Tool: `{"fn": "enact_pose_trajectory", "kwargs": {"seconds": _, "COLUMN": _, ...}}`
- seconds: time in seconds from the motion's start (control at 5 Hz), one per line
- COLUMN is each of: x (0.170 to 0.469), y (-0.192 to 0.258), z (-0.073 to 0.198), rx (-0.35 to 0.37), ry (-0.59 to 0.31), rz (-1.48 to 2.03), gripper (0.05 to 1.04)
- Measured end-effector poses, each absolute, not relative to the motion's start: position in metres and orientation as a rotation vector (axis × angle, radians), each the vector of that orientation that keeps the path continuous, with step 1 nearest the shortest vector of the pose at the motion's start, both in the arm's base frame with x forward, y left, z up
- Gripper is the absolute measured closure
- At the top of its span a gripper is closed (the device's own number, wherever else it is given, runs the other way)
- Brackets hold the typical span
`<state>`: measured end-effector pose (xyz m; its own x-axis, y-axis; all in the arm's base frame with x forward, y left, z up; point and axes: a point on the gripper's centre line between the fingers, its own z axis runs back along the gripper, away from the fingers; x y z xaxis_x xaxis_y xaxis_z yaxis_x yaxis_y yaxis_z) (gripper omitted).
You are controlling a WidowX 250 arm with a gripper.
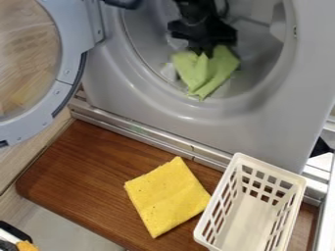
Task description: Put the green towel in the machine
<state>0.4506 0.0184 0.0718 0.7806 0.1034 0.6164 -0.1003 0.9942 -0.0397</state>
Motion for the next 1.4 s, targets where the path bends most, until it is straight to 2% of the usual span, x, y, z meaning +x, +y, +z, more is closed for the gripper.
{"fn": "enact_pose_trajectory", "kwargs": {"seconds": 0.2, "x": 0.454, "y": 0.013, "z": 0.07, "rx": 0.005, "ry": -0.656, "rz": 0.086, "gripper": 0.799}}
{"fn": "enact_pose_trajectory", "kwargs": {"seconds": 0.4, "x": 0.451, "y": 0.01, "z": 0.068, "rx": 0.006, "ry": -0.647, "rz": 0.072, "gripper": 0.511}}
{"fn": "enact_pose_trajectory", "kwargs": {"seconds": 0.6, "x": 0.433, "y": 0.008, "z": 0.085, "rx": 0.007, "ry": -0.679, "rz": 0.074, "gripper": 0.208}}
{"fn": "enact_pose_trajectory", "kwargs": {"seconds": 0.8, "x": 0.409, "y": 0.007, "z": 0.102, "rx": -0.001, "ry": -0.717, "rz": 0.066, "gripper": 0.07}}
{"fn": "enact_pose_trajectory", "kwargs": {"seconds": 1.0, "x": 0.373, "y": 0.003, "z": 0.106, "rx": -0.013, "ry": -0.696, "rz": 0.044, "gripper": 0.073}}
{"fn": "enact_pose_trajectory", "kwargs": {"seconds": 1.4, "x": 0.315, "y": -0.007, "z": 0.062, "rx": -0.054, "ry": -0.447, "rz": -0.025, "gripper": 0.082}}
